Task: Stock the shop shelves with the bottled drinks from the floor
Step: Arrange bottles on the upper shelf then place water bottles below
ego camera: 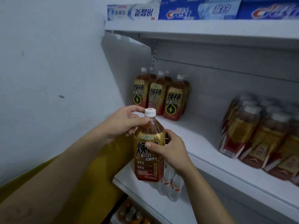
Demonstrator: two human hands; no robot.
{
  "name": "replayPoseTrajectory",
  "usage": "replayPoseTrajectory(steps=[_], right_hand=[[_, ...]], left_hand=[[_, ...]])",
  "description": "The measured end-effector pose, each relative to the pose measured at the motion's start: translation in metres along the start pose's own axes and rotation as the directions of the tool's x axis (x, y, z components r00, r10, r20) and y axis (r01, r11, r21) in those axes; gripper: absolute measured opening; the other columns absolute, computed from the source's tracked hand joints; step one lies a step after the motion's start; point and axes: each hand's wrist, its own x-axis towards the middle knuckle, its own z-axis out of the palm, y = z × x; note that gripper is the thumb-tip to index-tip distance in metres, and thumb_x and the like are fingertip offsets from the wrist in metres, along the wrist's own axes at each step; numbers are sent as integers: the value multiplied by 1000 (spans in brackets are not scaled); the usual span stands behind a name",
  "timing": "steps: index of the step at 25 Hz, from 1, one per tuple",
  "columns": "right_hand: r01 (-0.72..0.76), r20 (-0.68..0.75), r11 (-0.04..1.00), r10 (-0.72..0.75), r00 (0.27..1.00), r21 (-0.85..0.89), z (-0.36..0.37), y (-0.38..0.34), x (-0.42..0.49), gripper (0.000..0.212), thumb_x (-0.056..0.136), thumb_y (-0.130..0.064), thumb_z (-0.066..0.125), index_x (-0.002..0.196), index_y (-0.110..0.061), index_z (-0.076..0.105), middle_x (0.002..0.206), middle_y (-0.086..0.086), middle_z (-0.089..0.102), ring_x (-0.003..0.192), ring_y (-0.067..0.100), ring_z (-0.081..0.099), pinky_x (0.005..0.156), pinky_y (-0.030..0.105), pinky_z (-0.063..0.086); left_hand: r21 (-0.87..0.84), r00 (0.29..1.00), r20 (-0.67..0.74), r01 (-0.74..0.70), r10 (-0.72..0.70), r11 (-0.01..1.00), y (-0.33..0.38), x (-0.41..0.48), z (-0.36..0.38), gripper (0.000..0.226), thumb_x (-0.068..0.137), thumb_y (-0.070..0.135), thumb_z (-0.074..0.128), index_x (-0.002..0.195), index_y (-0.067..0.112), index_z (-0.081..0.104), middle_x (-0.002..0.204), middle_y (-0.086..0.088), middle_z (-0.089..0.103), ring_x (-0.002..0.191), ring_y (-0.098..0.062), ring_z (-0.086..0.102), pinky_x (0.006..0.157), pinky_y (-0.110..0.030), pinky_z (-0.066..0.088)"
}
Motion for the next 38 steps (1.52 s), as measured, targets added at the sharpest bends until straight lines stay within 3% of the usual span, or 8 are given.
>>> replayPoseTrajectory(steps=[8, 15, 19, 23, 28, 32, 35, 38], right_hand=[[5, -405, 999, 9, 914, 33, -29, -61, 52, 65, 52, -54, 90, 102, -21, 66, 91, -3, 75, 80, 14, 73, 69, 35, 61], [-402, -772, 887, 89, 629, -225, -29, -47, 106, 93, 50, -69, 82, 114, -12, 47, 111, 4, 59, 102, 26, 63, 85, 43, 54], [-452, -821, 864, 83, 564, -223, -17, -41, 115, 93, 55, -70, 79, 117, -12, 42, 117, 4, 51, 109, 27, 58, 87, 41, 49], [-363, -769, 902, 57, 637, -234, -23, -40, 108, 56, 77, -64, 66, 106, -20, 47, 106, 0, 57, 93, 19, 61, 84, 45, 55], [-180, -728, 964, 266, 632, 196, -53, -39, 112, 19, 96, -25, 54, 94, -6, 59, 76, 7, 56, 72, 22, 59, 66, 39, 56], [-248, -554, 961, 272, 787, 119, -77, 0, 110, 59, 93, -42, 62, 144, -25, 40, 134, -4, 50, 125, 20, 49, 98, 41, 45], [-270, -305, 960, 281, 910, 81, -81, 14, 111, 63, 82, -42, 70, 137, -40, 38, 139, -9, 53, 127, 17, 53, 106, 44, 44], [-258, -233, 966, 255, 939, 16, -89, 17, 121, 71, 79, -26, 79, 139, -29, 40, 133, -1, 61, 121, 19, 60, 104, 40, 48]], left_hand=[[187, 919, -103, -357, 379, 915, 7, 54, 10, 49, 81, 26, 76, 123, 37, 55, 110, 4, 55, 95, -10, 57, 71, -19, 52], [256, 954, 178, -283, 243, 924, -34, 129, 62, 117, 74, 35, 80, 154, 35, -4, 158, 12, 10, 143, -16, 25, 115, -43, 34], [155, 947, 149, -307, 285, 939, -57, 161, 74, 109, 70, 36, 80, 151, 42, 8, 152, 10, 32, 135, -11, 39, 110, -39, 41], [32, 947, 179, -275, 265, 961, -61, 185, 75, 110, 53, 55, 83, 147, 34, 28, 137, 9, 49, 124, -11, 51, 104, -39, 46], [62, 954, 169, -261, 247, 964, -60, 204, 70, 115, 40, 66, 85, 139, 31, 39, 134, 7, 45, 123, -14, 48, 104, -39, 45], [-41, 942, 253, -219, 222, 975, -67, 214, 55, 94, 62, 44, 87, 141, 24, 40, 127, 7, 57, 118, -12, 54, 95, -27, 44], [-98, 917, 339, -189, 211, 977, -74, 222, 50, 78, 79, 37, 77, 145, 25, 38, 136, 3, 56, 128, -16, 50, 100, -26, 41], [26, 869, 432, -280, 241, 960, -73, 225, 50, 73, 91, 43, 60, 152, 32, 22, 146, 4, 46, 135, -17, 42, 108, -29, 35]])
